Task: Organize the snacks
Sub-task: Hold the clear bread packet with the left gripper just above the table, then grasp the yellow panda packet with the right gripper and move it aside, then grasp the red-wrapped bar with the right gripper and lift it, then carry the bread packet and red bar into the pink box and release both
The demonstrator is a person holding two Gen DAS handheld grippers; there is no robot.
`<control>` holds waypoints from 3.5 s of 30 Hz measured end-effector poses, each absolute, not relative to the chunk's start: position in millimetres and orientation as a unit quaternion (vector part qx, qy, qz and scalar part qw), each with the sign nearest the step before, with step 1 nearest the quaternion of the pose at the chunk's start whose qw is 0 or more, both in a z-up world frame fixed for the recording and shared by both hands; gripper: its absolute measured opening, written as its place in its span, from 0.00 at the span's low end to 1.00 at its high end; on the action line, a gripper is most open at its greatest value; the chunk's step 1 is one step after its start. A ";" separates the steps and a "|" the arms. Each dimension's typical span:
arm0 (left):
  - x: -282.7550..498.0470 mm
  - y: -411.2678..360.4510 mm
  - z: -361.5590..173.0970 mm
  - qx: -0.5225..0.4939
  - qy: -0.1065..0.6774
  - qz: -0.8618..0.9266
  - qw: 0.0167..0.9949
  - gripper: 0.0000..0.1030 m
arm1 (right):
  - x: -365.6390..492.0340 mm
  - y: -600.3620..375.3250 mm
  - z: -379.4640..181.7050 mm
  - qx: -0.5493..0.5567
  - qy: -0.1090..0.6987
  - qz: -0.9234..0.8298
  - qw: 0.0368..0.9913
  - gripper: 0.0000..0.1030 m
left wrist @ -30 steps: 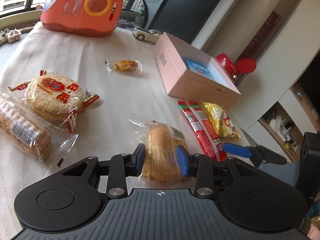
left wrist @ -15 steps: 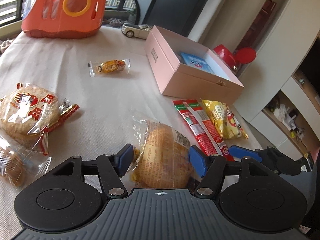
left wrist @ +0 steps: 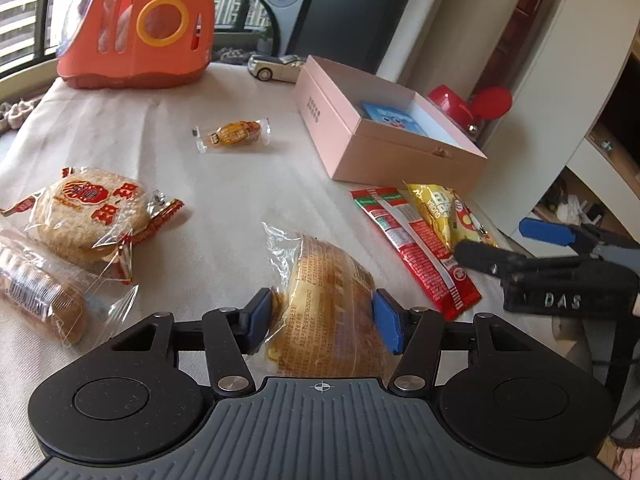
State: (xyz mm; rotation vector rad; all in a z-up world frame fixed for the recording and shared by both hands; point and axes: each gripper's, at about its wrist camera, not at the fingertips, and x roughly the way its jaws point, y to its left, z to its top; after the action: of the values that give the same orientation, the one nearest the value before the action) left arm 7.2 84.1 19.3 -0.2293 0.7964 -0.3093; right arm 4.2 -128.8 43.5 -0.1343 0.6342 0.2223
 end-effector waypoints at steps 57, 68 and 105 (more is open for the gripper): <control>-26.1 96.0 32.1 -0.125 0.385 -0.165 0.899 0.56 | 38.8 -89.0 27.5 -0.064 0.394 0.204 0.894 0.48; -26.5 84.1 29.5 -0.122 0.393 -0.183 0.893 0.56 | -2.3 -150.3 63.8 -0.034 0.356 0.180 0.917 0.46; 78.6 173.9 97.1 -0.194 0.302 0.040 0.933 0.54 | 130.6 -202.3 93.6 0.020 0.335 0.231 0.913 0.78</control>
State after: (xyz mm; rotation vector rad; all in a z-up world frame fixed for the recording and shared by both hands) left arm 78.6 173.9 97.1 -0.3960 0.6177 0.0823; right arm 130.6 -202.3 93.6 0.0403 0.6896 0.4763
